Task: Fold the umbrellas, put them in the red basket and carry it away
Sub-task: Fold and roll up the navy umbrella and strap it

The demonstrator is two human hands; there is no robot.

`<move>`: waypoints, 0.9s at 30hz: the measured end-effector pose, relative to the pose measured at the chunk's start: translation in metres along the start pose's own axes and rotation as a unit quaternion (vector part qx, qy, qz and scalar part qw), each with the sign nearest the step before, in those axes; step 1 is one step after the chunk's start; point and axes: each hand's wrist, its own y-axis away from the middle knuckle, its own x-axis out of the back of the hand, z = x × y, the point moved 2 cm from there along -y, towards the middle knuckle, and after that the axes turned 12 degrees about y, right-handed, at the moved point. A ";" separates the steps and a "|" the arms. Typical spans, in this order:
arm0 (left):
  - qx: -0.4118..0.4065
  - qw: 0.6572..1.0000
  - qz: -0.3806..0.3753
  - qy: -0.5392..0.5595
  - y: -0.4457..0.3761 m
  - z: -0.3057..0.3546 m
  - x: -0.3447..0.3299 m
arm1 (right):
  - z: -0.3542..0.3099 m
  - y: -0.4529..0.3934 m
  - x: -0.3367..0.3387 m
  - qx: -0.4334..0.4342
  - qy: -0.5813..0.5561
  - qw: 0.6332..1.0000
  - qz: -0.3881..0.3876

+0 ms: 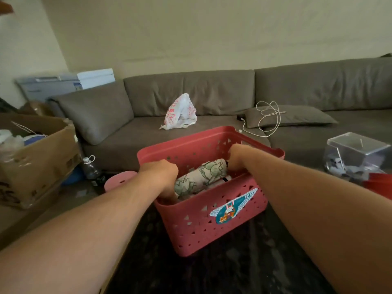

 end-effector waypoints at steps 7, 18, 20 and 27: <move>-0.049 0.998 -0.016 0.045 -0.007 -0.007 -0.001 | 0.003 0.008 0.008 0.015 0.018 0.998 0.059; -0.051 0.751 0.212 0.623 0.051 -0.004 0.002 | 0.148 0.195 0.012 0.007 -0.062 0.976 0.208; -0.083 0.743 0.288 0.598 0.088 0.017 0.007 | 0.199 0.235 -0.014 -0.099 -0.106 0.969 0.201; -0.320 0.744 0.332 0.483 0.198 0.154 -0.034 | 0.242 0.321 -0.130 -0.295 -0.234 0.914 0.149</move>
